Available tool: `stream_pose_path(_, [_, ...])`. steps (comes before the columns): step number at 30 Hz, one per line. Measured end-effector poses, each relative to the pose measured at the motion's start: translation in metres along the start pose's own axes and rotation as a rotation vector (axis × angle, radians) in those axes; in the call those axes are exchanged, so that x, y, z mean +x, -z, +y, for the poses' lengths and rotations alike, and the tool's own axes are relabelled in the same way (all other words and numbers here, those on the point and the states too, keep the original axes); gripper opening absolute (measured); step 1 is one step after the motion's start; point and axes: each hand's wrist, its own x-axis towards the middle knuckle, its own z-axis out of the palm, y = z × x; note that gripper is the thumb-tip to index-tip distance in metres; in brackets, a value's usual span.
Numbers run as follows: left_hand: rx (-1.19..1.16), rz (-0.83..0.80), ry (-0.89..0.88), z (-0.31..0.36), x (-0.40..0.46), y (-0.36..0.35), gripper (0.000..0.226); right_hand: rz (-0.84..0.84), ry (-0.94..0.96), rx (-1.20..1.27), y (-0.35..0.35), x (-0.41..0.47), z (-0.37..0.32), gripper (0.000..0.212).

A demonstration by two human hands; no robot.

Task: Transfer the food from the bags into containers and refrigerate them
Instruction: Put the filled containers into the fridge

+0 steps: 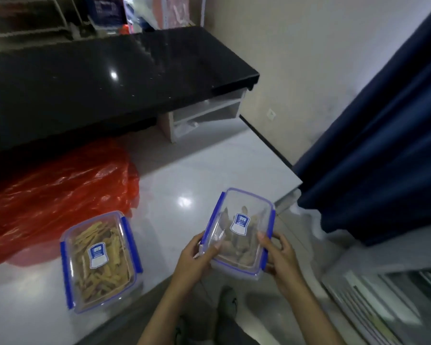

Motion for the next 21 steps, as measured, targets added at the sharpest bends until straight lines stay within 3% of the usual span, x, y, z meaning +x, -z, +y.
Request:
stream_pose_path(3, [0.022,-0.056,-0.025,-0.005,-0.001,-0.036,0.055,0.055,0.015,0.045,0.043,-0.014,0.006,0.044])
stream_pose_path(8, [0.086,-0.196,-0.071,-0.001,0.004,-0.109,0.063,0.096,-0.007,0.076,0.128,-0.02,0.006,0.062])
stream_pose_path(13, [0.108,-0.308,0.004,-0.006,0.019,-0.198,0.068,0.082,-0.032,0.14,0.226,-0.023,0.007,0.047])
stream_pose_path(18, [0.159,-0.415,0.022,-0.018,0.022,-0.311,0.078,0.151,-0.01,0.195,0.319,-0.034,0.004,0.046])
stream_pose_path(21, [0.181,-0.502,0.028,-0.03,0.024,-0.377,0.068,0.23,0.002,0.251,0.372,-0.042,0.009,0.054])
